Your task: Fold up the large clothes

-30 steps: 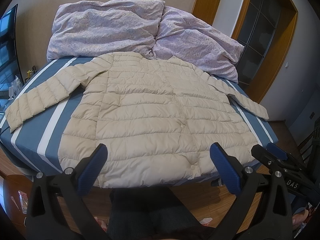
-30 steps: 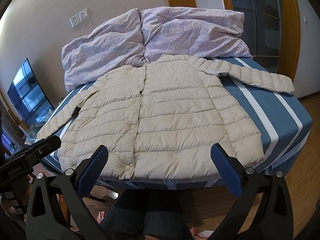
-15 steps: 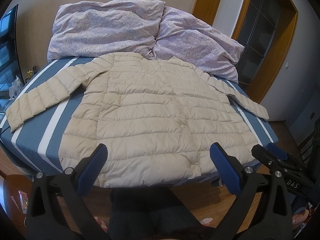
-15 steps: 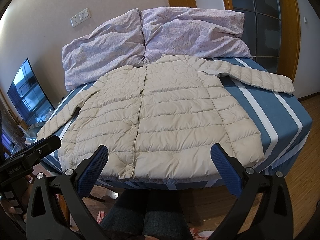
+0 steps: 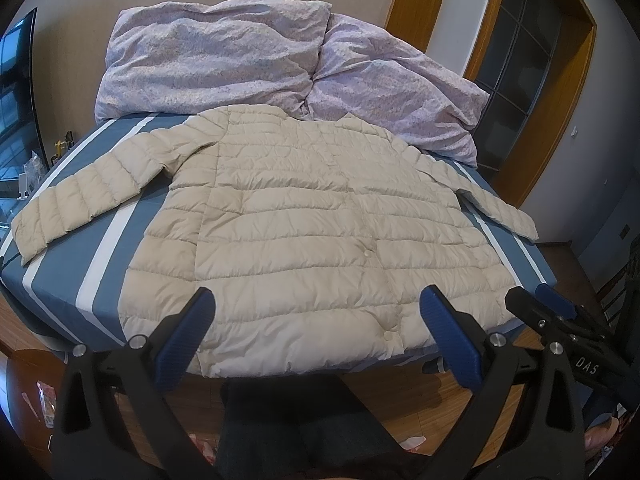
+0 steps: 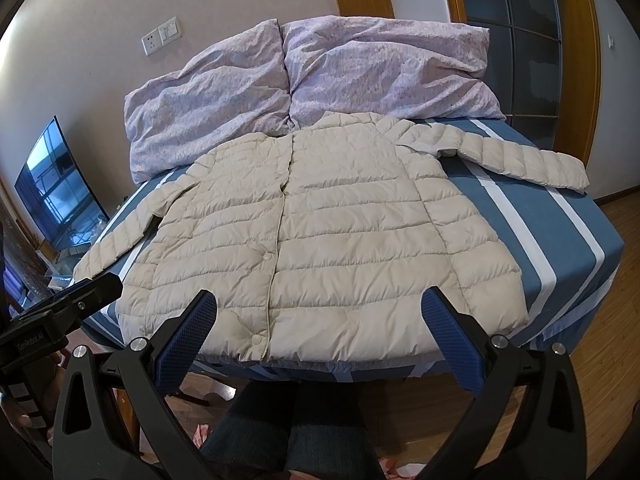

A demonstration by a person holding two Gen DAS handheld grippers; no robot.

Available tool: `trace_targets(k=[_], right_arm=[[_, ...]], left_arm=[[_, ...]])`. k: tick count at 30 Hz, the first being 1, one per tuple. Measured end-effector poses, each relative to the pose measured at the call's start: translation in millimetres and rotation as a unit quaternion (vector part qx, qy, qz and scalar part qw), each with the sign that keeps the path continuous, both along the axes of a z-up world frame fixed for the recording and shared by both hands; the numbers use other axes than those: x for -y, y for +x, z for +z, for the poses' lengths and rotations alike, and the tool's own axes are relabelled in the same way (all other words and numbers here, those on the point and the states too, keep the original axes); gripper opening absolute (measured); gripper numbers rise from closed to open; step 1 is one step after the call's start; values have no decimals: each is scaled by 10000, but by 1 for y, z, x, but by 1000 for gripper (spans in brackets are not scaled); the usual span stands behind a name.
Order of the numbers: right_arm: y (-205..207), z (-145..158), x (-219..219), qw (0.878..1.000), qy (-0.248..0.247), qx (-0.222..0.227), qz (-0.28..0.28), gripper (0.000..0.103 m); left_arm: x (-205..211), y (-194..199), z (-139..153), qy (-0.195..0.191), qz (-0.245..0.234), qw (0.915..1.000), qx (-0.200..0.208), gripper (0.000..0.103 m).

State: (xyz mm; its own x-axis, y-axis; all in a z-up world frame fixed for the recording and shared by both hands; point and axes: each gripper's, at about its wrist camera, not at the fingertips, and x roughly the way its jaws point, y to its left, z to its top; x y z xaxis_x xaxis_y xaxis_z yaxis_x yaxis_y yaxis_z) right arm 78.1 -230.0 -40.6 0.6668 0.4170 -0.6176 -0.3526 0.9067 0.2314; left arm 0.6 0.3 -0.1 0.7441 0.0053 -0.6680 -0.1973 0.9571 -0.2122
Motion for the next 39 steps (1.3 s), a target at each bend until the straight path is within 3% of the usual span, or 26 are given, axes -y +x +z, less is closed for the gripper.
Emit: trace_targets(k=[11,23,29,33,39], right_arm=[[44,5,7,9996,-126,-19,-261,102],[176,-26,65,9859,-376,-816,-1410,102],[243,-42,119,9649,-617,-1094,-2307,102],[275,-46,173,9435,-503,-1236,-3033,102],[302,-52,256,8986,5,-1402,-4159,96]], left_arm=[[-20,22,-6,118,124,9998,-133,101],[-65,107,-37,694,528,9942,-630,101],[-90,151,-58,919,724,9886,-944,101],[-101,167,-68,1155,905,9838,-1034,101],[-115,180,-84,1410,1162,9760,-1188,101]])
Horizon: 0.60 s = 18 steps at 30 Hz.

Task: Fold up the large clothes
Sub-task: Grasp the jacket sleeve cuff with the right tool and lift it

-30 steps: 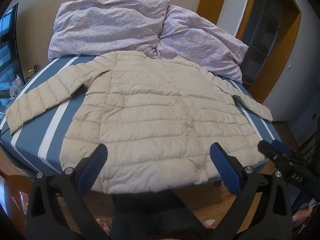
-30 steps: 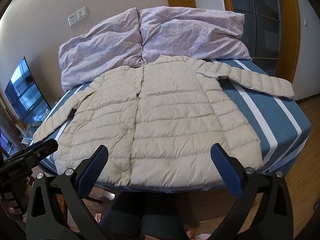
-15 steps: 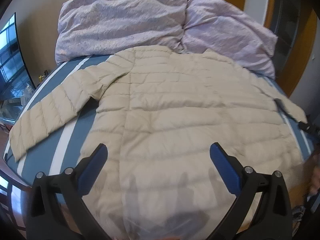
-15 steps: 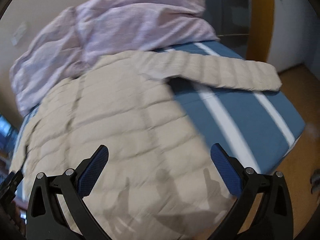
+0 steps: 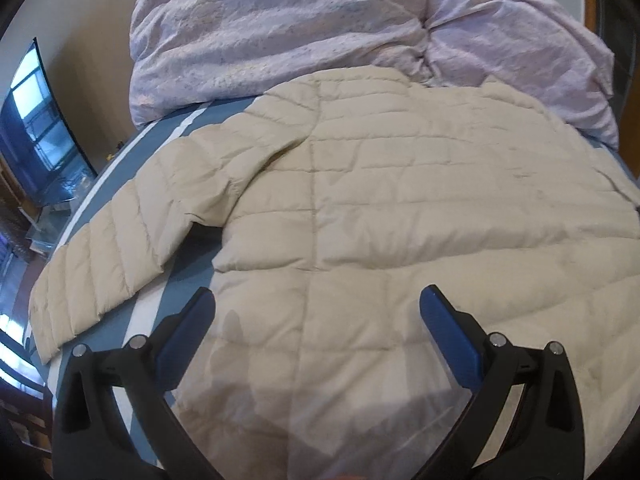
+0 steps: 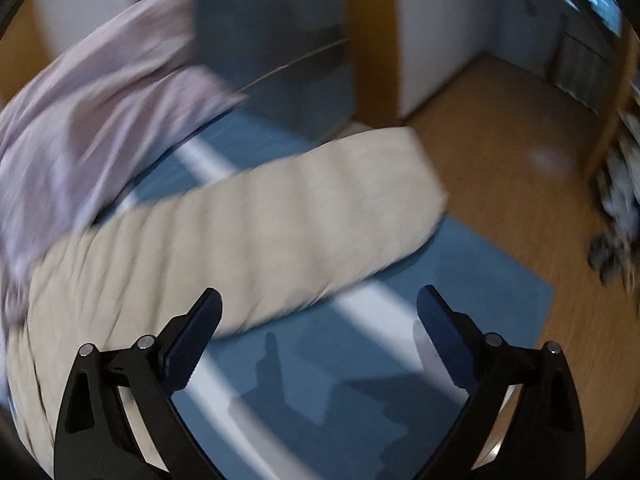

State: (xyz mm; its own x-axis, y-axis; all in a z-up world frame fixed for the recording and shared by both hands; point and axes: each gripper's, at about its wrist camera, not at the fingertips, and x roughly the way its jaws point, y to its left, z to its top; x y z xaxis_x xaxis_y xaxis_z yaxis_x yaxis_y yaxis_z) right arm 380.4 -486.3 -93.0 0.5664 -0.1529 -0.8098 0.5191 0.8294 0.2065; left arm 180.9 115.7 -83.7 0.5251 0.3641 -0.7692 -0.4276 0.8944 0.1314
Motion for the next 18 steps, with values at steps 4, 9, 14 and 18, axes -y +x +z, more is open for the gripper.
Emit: trace_targets(k=[4,9,14,18], right_arm=[[9,-18,40,9973,409,-176,-583,86],[13,-34,60,9935,656,-323,-870,76],[19,-37,56,9949,490,-294,-833,64],[23,-38,53,9964,547,-141,-632,33]], left_arm=[[-2,4,-8,209,87,9997,-63,101],[-1,7,-16,289,98,9995,-103,101],[-1,9,-21,328,86,9994,-113,101],[-2,9,-23,245,95,9996,-98,101]])
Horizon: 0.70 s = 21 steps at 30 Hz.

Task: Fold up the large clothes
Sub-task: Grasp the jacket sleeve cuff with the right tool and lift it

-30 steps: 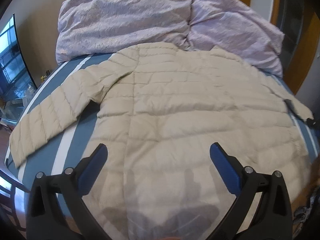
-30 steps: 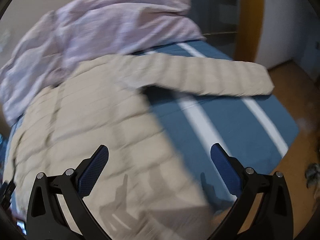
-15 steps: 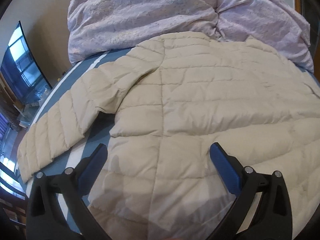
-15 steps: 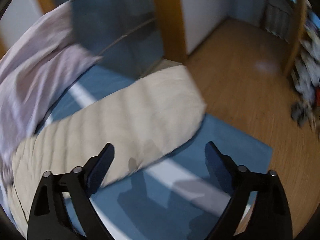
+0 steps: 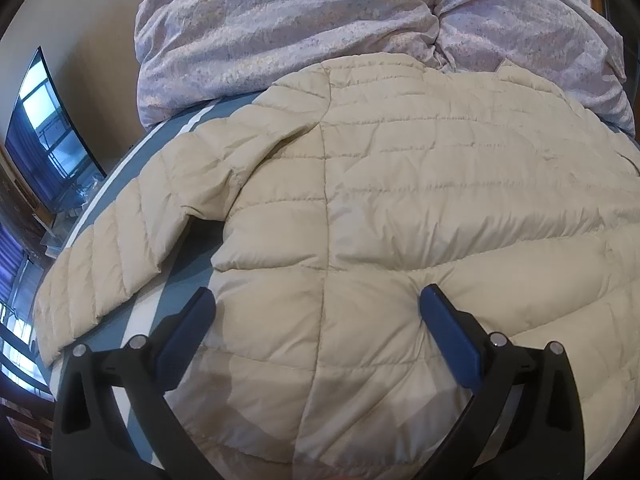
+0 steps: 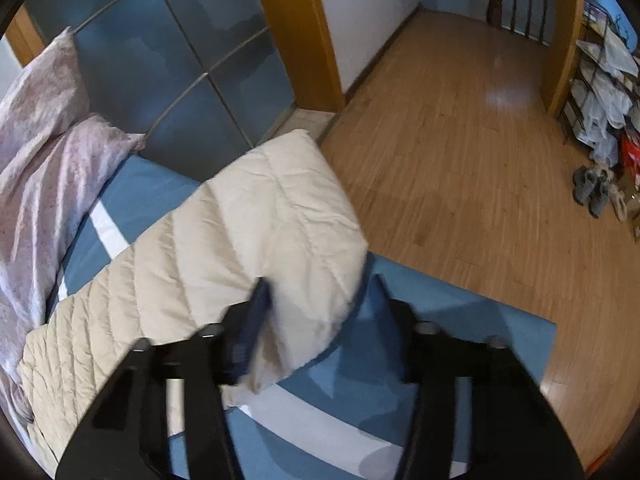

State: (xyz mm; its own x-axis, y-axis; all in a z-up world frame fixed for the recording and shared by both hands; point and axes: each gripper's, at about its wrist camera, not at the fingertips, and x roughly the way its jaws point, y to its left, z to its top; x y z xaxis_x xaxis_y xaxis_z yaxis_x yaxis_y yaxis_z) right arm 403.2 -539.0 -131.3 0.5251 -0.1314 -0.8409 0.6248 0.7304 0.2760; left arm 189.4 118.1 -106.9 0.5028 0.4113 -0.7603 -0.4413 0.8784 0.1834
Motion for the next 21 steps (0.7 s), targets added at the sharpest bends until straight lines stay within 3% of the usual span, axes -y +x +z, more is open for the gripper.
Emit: trace_targets(k=[2,5,11,16,21], right_arm=[[1,2,-3,10000,-21,8,81,17],[5,16,-22,9989,-388,93,242,13],[23,60,-98,9865,-1147,503,1055,12],[38,78,-189,9682,-1189,745,2071,11],[45,76,-294,9399,-986,790,3172,11]], left_arm=[[-1,0,-1,-60,2,10000,5,101],[-3,0,-3,-150,-3,9999,8,101],[-8,0,-5,-395,24,9992,53,101],[-11,-1,-6,-576,35,9983,90,101],[-13,-1,-7,-698,37,9975,118,101]])
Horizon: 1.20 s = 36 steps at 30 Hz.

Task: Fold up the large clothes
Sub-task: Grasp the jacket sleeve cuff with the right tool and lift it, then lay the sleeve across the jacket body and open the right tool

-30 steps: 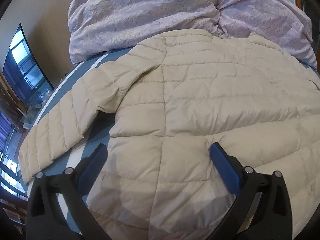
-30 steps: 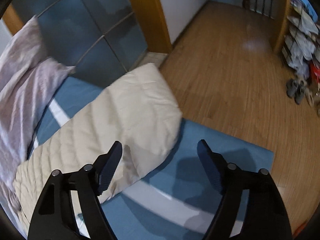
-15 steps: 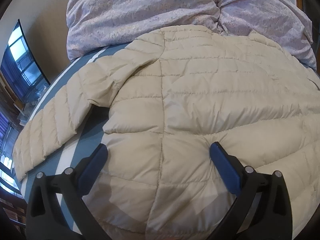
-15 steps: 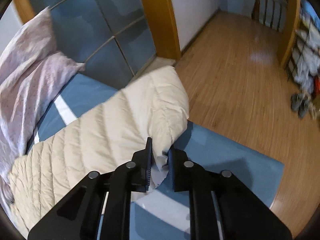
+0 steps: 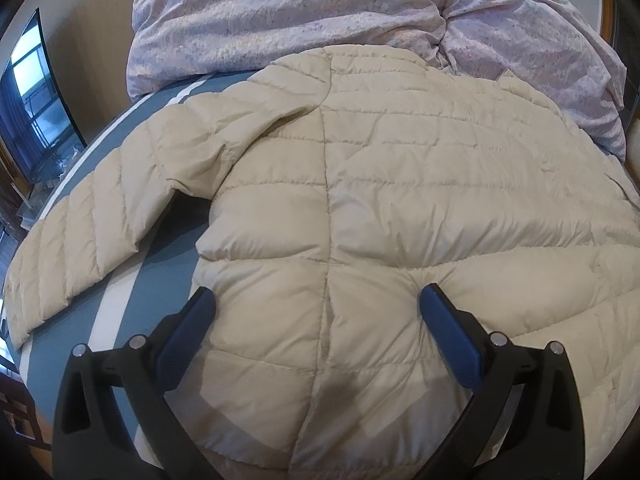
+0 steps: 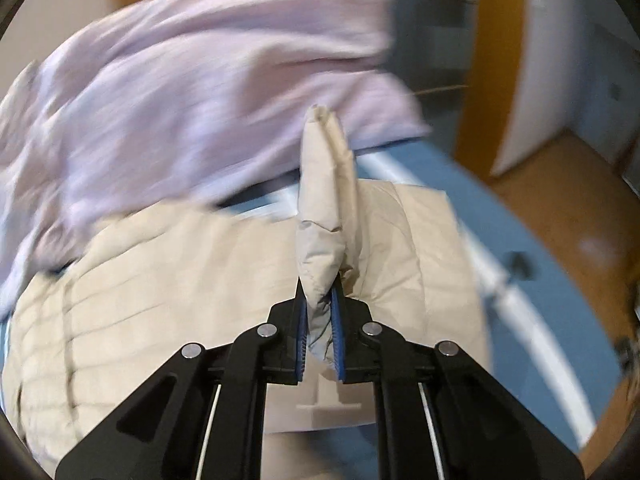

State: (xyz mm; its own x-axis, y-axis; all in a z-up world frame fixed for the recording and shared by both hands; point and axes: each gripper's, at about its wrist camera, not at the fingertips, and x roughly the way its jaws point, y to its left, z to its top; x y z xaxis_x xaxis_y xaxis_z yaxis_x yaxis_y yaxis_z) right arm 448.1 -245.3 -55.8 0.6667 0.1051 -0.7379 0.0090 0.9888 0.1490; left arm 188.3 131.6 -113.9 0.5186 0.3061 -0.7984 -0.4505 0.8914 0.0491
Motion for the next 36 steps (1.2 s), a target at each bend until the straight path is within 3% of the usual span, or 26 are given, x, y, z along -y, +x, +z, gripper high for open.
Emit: trace_targets(k=[8,20,28,33,36], right_arm=[[-15,-18,-135,9901,141,-333,1353,11],[-54,-17,-230,9667,501,-447,2468,11],[-77,-26,-267,9517,369,-645,2980,12],[-89,-16,-267,9415,452,-598,3285,32],[-88,1,-252,9468,632,-261,3146,47]], left_arm=[[-2,0,0,-89,6,10000,23,101],[-3,0,0,-111,10,9999,33,101],[-2,0,0,-111,10,9999,32,101],[-2,0,0,-112,10,9999,32,101],[-3,0,0,-115,9,9999,33,101]])
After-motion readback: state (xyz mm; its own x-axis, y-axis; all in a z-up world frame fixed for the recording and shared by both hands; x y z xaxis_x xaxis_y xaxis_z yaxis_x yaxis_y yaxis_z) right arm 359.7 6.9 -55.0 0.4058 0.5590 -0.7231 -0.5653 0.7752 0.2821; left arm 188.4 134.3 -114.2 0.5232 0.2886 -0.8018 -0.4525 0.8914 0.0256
